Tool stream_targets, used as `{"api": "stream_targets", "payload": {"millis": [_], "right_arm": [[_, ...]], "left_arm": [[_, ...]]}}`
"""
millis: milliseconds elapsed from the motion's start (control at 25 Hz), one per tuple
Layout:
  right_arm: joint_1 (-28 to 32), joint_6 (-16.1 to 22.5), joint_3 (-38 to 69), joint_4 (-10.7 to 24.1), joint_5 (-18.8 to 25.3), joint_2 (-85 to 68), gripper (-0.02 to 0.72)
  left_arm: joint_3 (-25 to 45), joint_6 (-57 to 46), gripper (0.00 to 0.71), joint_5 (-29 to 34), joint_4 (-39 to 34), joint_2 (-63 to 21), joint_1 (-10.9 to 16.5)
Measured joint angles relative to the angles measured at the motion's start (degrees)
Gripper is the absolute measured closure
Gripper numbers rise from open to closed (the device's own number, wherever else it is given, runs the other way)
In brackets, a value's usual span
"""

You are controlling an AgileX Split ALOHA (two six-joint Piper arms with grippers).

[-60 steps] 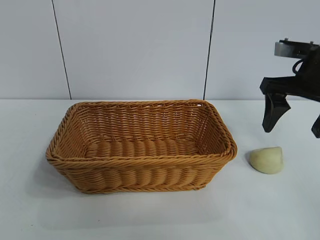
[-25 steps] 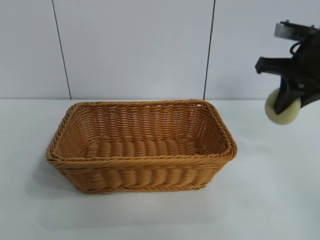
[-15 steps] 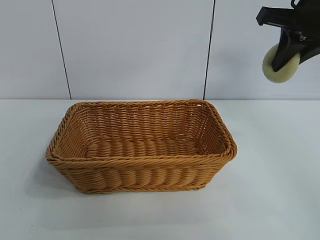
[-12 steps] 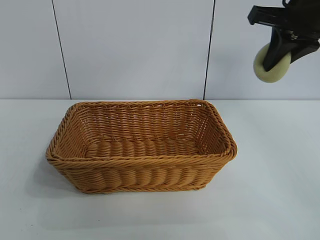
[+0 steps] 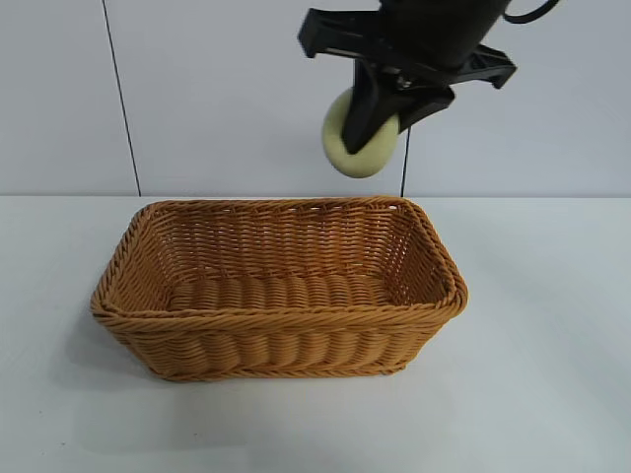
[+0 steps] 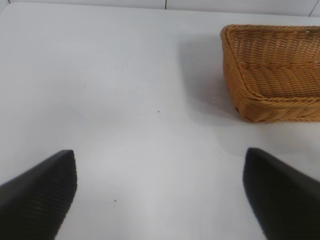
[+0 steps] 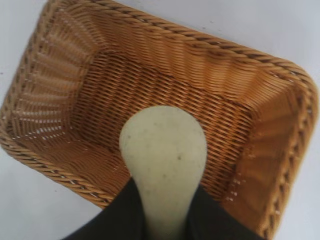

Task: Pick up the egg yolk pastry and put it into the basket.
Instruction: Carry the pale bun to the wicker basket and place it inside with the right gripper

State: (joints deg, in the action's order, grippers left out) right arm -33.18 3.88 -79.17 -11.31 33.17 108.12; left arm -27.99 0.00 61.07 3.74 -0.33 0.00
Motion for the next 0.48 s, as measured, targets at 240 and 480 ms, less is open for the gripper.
{"api": "stream_targets", "payload": {"millis": [240,480], "right_arm": [[0.0,0.0,0.0,0.0,-4.4,9.2,0.619],[0.0,-0.3,-0.5,0.0,-4.4,11.2,0.389]], "left_arm": [[0.0,0.0,0.014,0.0,0.0,0.0,0.0],[0.0,0.0,0.014,0.0,0.0,0.0,0.0]]}}
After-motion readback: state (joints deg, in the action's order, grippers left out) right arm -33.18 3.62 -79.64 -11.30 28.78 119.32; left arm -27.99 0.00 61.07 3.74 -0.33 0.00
